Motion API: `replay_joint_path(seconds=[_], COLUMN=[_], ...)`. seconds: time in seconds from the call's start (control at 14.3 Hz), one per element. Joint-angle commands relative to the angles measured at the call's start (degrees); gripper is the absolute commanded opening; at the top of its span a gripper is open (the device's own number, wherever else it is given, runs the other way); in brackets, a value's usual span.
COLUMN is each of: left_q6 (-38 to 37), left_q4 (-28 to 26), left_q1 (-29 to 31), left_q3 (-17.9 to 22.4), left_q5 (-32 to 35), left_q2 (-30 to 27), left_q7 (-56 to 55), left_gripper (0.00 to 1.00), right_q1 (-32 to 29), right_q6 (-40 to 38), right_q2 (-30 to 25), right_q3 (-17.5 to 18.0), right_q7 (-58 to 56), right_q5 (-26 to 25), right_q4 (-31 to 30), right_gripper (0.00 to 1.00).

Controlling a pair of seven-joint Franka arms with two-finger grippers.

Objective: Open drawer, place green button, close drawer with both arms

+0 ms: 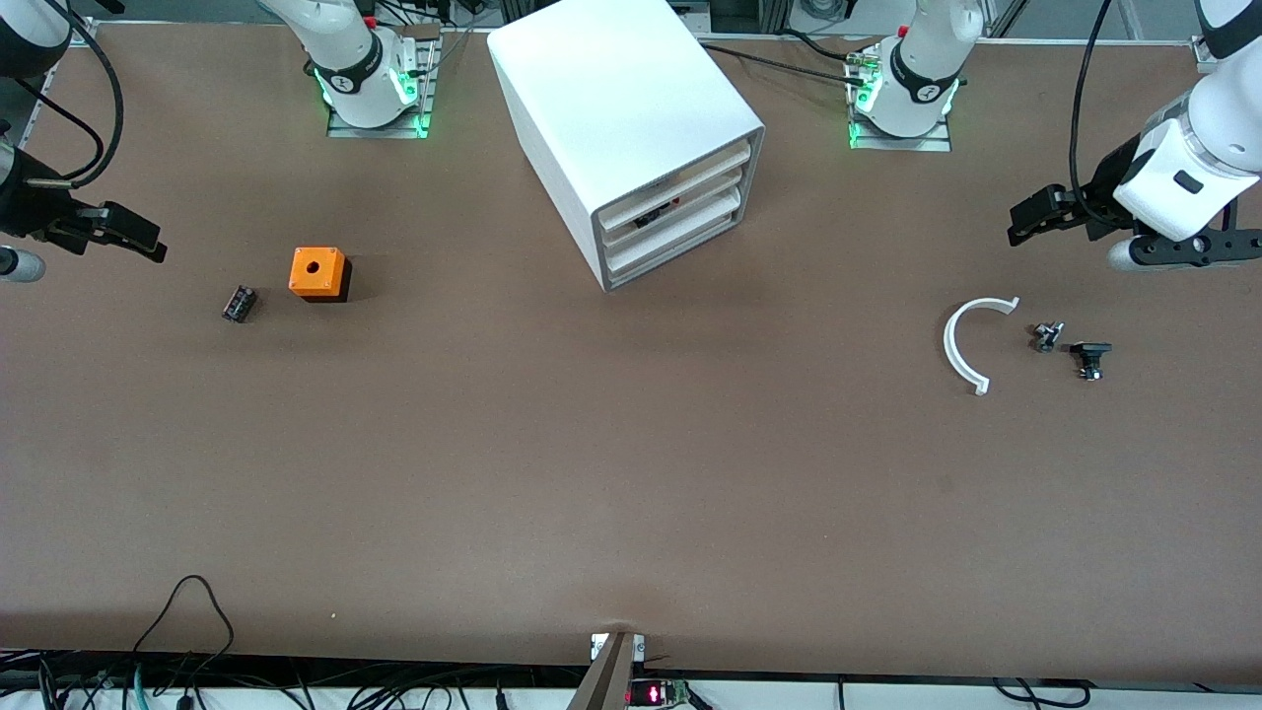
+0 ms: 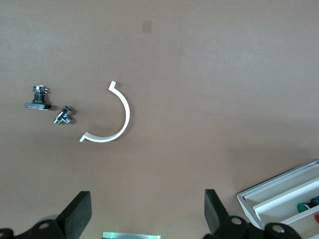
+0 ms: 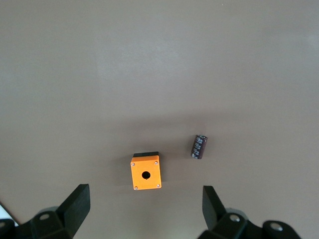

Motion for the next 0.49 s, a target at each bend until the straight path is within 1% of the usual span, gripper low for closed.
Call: replay_joint_path(seconds=[0.0, 0.42], left_q6=[-0.9, 0.5], left_q4=[4.1, 4.1], left_q1=[0.1, 0.3], left_q3=[-0.2, 0.1], left_q5=[1.2, 1.4], left_q2=[1.9, 2.6], left_q7=[0.6, 0.8], left_gripper=[1.0, 1.0], right_q1=[-0.1, -0.1], right_q6=[0.0, 0.0], right_q2=[-0.3, -0.3], right_q3=[-0.1, -0.1], right_q7=[0.0, 0.0], right_q5=[0.6, 0.7], right_q4=[0.3, 0.4], right_gripper=[1.0, 1.0])
